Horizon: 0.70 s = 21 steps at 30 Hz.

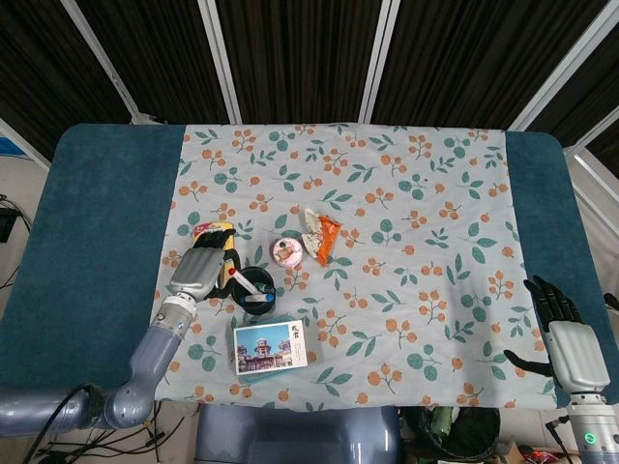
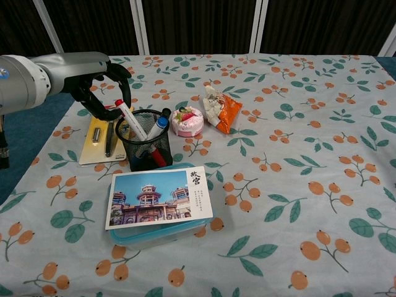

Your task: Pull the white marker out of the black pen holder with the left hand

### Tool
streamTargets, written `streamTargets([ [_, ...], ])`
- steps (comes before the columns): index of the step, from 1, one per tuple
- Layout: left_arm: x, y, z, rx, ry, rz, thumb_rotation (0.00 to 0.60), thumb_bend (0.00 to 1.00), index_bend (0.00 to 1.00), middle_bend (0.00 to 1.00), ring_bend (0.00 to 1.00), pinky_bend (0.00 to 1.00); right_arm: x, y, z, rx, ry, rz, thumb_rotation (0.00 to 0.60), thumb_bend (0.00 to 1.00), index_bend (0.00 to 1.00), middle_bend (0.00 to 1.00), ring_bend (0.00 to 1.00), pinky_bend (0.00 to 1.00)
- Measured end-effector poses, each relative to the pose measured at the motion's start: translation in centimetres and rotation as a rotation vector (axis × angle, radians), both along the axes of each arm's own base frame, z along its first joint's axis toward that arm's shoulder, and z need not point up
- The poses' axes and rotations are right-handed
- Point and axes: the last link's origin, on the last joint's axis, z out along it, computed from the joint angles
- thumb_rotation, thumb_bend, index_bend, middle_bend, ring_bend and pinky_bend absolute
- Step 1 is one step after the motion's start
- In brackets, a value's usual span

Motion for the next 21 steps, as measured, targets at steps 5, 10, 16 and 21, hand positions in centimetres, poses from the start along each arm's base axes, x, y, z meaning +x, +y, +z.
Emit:
streamTargets([
  [5, -0.1, 0.01, 0.0, -0.003, -0.002, 0.006, 0.6, 0.42, 0.51, 0.05, 0.0, 0.0, -0.02, -0.01, 0.0, 0.0, -0.001, -0.001, 0.6, 0.13, 0.0, 0.0, 0.0, 0.13],
  [10, -0.21, 0.02, 0.1, -0.002, -0.001, 0.009, 0.6, 0.42, 0.51, 0.05, 0.0, 0.0, -0.01, -0.02, -0.01, 0.001, 0.0, 0.0, 0.6, 0.13, 0.0, 0.0, 0.0, 0.13],
  [16, -0.31, 0.11, 0.22, 0.0, 0.001, 0.011, 0.6, 0.42, 0.51, 0.05, 0.0, 0.0, -0.02, -0.02, 0.02, -0.001, -0.001, -0.002, 0.6, 0.13, 0.0, 0.0, 0.0, 0.13],
  [21, -0.32, 0.12, 0.26, 0.0, 0.001, 0.011, 0.6, 0.42, 0.52, 0.05, 0.0, 0.0, -0.01, -0.02, -0.01, 0.0, 0.0, -0.001, 0.6, 0.13, 0.0, 0.0, 0.0, 0.13],
])
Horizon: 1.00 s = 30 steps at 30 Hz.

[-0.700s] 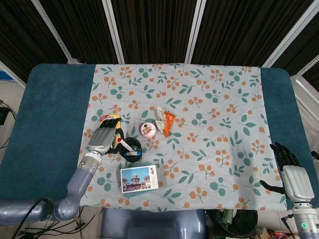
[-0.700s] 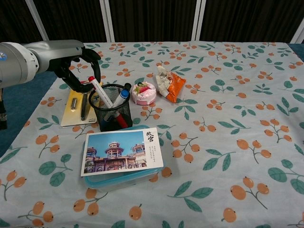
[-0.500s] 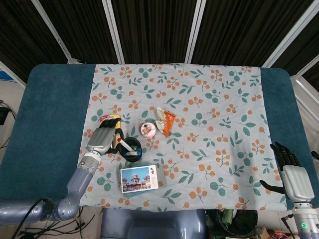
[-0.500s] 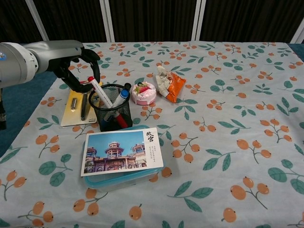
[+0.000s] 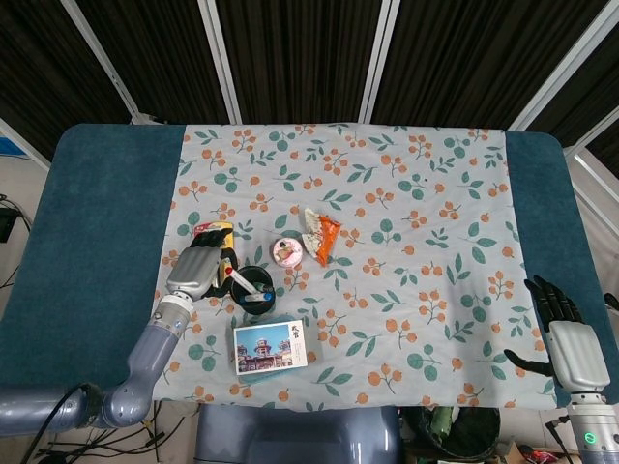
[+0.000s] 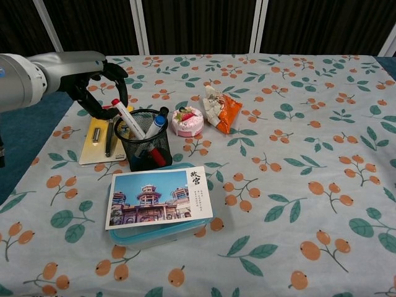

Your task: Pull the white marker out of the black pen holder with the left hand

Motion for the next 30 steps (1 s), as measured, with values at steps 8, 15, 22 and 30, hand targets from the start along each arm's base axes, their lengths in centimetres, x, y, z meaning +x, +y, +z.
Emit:
streamTargets([
  [8, 0.1, 0.0, 0.0, -0.002, -0.005, 0.001, 0.6, 0.42, 0.52, 0.05, 0.0, 0.0, 0.0, 0.0, 0.0, 0.0, 0.0, 0.0, 0.6, 0.13, 0.0, 0.0, 0.0, 0.13],
  [15, 0.1, 0.0, 0.0, -0.001, -0.008, 0.001, 0.6, 0.43, 0.52, 0.06, 0.0, 0.0, 0.0, 0.0, 0.0, -0.001, 0.0, 0.0, 0.6, 0.13, 0.0, 0.0, 0.0, 0.13],
  [22, 0.5, -0.2, 0.9, 0.007, -0.026, -0.006, 0.6, 0.42, 0.53, 0.06, 0.0, 0.0, 0.0, 0.0, 0.0, -0.001, -0.003, -0.002, 0.6, 0.13, 0.0, 0.0, 0.0, 0.13],
  [30, 1.5, -0.2, 4.6, 0.048, -0.057, -0.033, 0.6, 0.42, 0.53, 0.06, 0.0, 0.0, 0.0, 0.0, 0.0, -0.002, -0.001, 0.0, 0.6, 0.13, 0.0, 0.0, 0.0, 0.13],
])
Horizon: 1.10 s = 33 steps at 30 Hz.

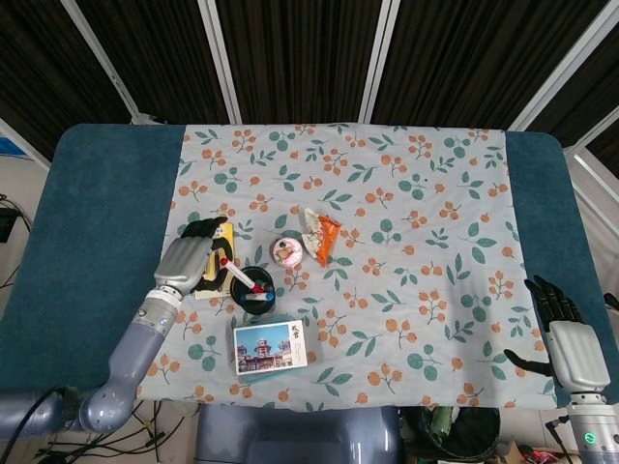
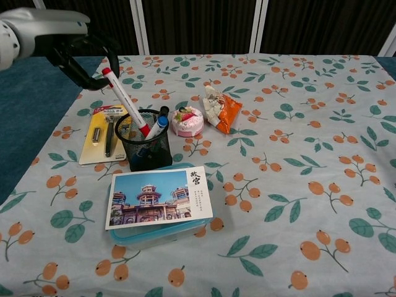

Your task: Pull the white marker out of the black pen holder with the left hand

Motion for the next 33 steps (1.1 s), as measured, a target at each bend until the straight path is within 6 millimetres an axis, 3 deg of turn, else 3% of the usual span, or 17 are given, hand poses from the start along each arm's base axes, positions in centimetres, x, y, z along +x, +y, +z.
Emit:
streamTargets([
  [6, 0.1, -0.2, 4.1, 0.051, -0.023, -0.008, 0.6, 0.43, 0.53, 0.06, 0.0, 0.0, 0.0, 0.0, 0.0, -0.003, 0.005, 0.001, 0.6, 0.13, 0.0, 0.0, 0.0, 0.13],
  [10, -1.2, -0.7, 6.9, 0.079, -0.045, 0.015, 0.6, 0.42, 0.53, 0.06, 0.0, 0.0, 0.0, 0.1, 0.0, -0.003, 0.004, -0.001, 0.6, 0.13, 0.0, 0.0, 0.0, 0.13],
  [14, -3.1, -1.3, 8.2, 0.08, -0.063, 0.056, 0.6, 0.42, 0.53, 0.06, 0.0, 0.0, 0.0, 0.1, 0.0, -0.002, 0.005, -0.002, 0.6, 0.13, 0.0, 0.0, 0.0, 0.13],
  [23, -8.3, -2.4, 7.1, 0.013, -0.044, 0.145, 0.6, 0.42, 0.53, 0.06, 0.0, 0.0, 0.0, 0.1, 0.0, -0.004, 0.008, -0.004, 0.6, 0.13, 0.0, 0.0, 0.0, 0.13],
  [29, -8.5, -2.8, 4.3, -0.043, -0.067, 0.144, 0.6, 0.42, 0.53, 0.05, 0.0, 0.0, 0.0, 0.1, 0.0, -0.004, 0.01, -0.006, 0.6, 0.13, 0.0, 0.0, 0.0, 0.13],
  [33, -8.2, -2.8, 3.2, -0.057, -0.061, 0.129, 0.6, 0.35, 0.5, 0.05, 0.0, 0.0, 0.0, 0.1, 0.0, -0.003, 0.008, -0.007, 0.6, 0.13, 0.0, 0.0, 0.0, 0.13],
])
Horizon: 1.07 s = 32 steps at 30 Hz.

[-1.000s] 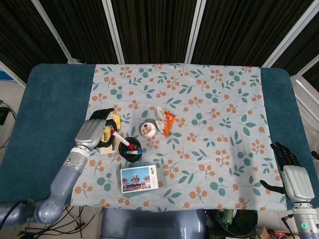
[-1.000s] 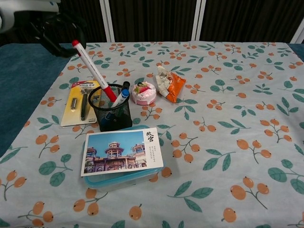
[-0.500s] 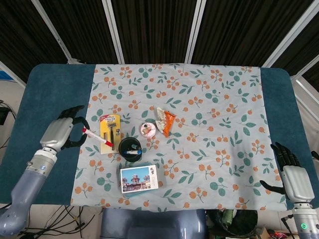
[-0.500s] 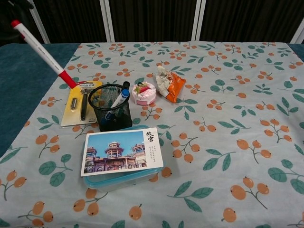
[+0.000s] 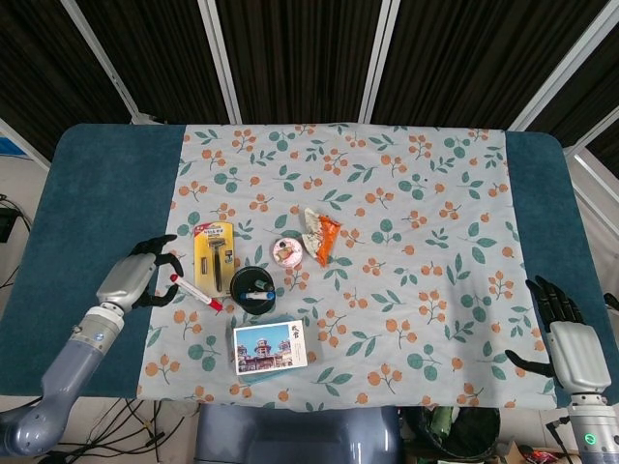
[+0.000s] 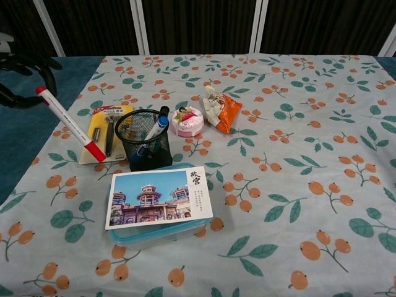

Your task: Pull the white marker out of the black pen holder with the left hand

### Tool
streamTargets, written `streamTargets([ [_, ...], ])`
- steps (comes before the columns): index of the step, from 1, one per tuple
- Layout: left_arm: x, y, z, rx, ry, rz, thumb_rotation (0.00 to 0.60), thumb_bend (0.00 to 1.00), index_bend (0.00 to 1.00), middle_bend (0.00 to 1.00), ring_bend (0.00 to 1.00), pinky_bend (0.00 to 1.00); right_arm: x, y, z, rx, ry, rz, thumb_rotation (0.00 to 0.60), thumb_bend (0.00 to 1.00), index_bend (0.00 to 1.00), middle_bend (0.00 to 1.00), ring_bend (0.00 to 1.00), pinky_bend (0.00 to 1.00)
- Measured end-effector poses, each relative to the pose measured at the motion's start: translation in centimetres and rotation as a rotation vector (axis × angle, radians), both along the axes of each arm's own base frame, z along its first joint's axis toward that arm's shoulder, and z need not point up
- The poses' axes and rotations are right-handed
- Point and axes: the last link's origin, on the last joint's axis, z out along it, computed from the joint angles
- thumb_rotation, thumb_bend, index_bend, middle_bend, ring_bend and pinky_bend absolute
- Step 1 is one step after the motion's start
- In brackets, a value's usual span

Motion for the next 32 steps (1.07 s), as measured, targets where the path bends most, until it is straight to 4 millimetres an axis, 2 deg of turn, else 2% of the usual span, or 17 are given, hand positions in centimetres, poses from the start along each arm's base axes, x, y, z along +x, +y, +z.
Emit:
streamTargets([
  [5, 0.0, 0.1, -0.2, 0.021, 0.014, -0.009, 0.6, 0.24, 0.36, 0.01, 0.0, 0.0, -0.1, 0.0, 0.1, 0.001, -0.002, -0.003, 0.6, 0.13, 0.0, 0.0, 0.0, 0.13],
  [13, -1.1, -0.3, 0.8, 0.071, 0.014, -0.005, 0.6, 0.22, 0.19, 0.0, 0.0, 0.0, 0.0, 0.0, 0.1, 0.003, 0.003, 0.001, 0.6, 0.13, 0.0, 0.0, 0.0, 0.13],
  [18, -2.0, -1.1, 1.7, 0.111, 0.035, -0.039, 0.6, 0.19, 0.03, 0.0, 0.0, 0.0, 0.0, 0.0, 0.0, 0.004, 0.005, -0.001, 0.6, 0.13, 0.0, 0.0, 0.0, 0.13],
  [24, -4.2, -3.3, 2.9, 0.182, 0.112, -0.123, 0.6, 0.08, 0.0, 0.0, 0.0, 0.0, -0.1, 0.0, 0.0, 0.005, 0.009, -0.002, 0.6, 0.13, 0.0, 0.0, 0.0, 0.13],
  [32, -9.1, -8.1, 5.0, 0.318, 0.235, -0.186, 0.6, 0.06, 0.0, 0.0, 0.0, 0.0, 0.0, 0.0, 0.0, 0.003, 0.009, 0.007, 0.6, 0.13, 0.0, 0.0, 0.0, 0.13],
])
